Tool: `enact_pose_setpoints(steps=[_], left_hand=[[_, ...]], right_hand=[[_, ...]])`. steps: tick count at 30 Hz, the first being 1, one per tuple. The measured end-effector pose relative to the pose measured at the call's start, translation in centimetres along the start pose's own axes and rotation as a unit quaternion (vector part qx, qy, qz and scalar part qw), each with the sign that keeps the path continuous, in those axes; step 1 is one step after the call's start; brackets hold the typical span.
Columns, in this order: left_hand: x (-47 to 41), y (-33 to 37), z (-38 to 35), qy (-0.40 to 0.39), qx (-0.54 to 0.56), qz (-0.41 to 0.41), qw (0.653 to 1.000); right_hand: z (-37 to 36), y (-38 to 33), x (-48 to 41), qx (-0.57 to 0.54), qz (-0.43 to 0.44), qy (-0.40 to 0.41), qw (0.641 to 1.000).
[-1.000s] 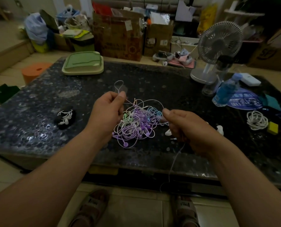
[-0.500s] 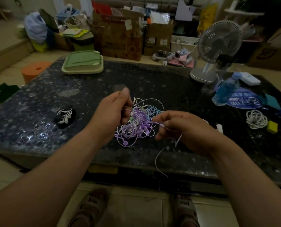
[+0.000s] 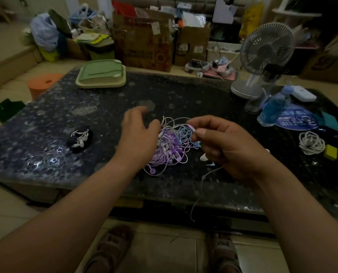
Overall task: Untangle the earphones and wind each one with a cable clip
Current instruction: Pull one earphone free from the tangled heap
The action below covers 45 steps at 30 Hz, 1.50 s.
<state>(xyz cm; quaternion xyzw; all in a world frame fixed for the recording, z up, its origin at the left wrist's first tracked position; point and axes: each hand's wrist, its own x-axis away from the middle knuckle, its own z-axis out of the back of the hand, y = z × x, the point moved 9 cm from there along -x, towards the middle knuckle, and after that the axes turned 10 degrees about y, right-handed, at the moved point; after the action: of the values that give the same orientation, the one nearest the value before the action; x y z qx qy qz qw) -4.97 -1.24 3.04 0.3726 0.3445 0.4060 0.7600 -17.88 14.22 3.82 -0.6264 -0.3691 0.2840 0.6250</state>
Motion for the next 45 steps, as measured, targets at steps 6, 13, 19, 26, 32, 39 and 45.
enact_pose_setpoints(steps=[6, 13, 19, 26, 32, 39, 45], left_hand=[[3.1, 4.4, -2.8, -0.222, 0.140, -0.065, 0.963], [1.8, 2.6, -2.4, -0.274, 0.234, 0.032, 0.932], [2.8, 4.0, -3.4, -0.283, 0.126, -0.067, 0.948], [1.2, 1.4, -2.5, -0.245, 0.117, 0.008, 0.962], [1.4, 1.3, -2.7, -0.286, 0.097, -0.028, 0.953], [3.6, 3.5, -5.1, -0.334, 0.026, -0.114, 0.935], [2.2, 2.2, -4.5, -0.327, 0.060, -0.046, 0.942]], right_hand=[[0.1, 0.1, -0.3, 0.013, 0.012, 0.024, 1.000], [5.5, 0.6, -0.9, 0.128, -0.013, 0.197, 0.972], [-1.0, 1.3, -0.3, 0.205, 0.034, 0.050, 0.977], [1.1, 1.2, -1.1, 0.161, -0.002, 0.145, 0.976], [3.7, 2.0, -1.2, 0.193, -0.036, 0.227, 0.954], [-2.1, 1.9, -0.4, 0.281, 0.054, 0.050, 0.957], [3.0, 0.8, -0.8, 0.271, 0.014, 0.188, 0.944]])
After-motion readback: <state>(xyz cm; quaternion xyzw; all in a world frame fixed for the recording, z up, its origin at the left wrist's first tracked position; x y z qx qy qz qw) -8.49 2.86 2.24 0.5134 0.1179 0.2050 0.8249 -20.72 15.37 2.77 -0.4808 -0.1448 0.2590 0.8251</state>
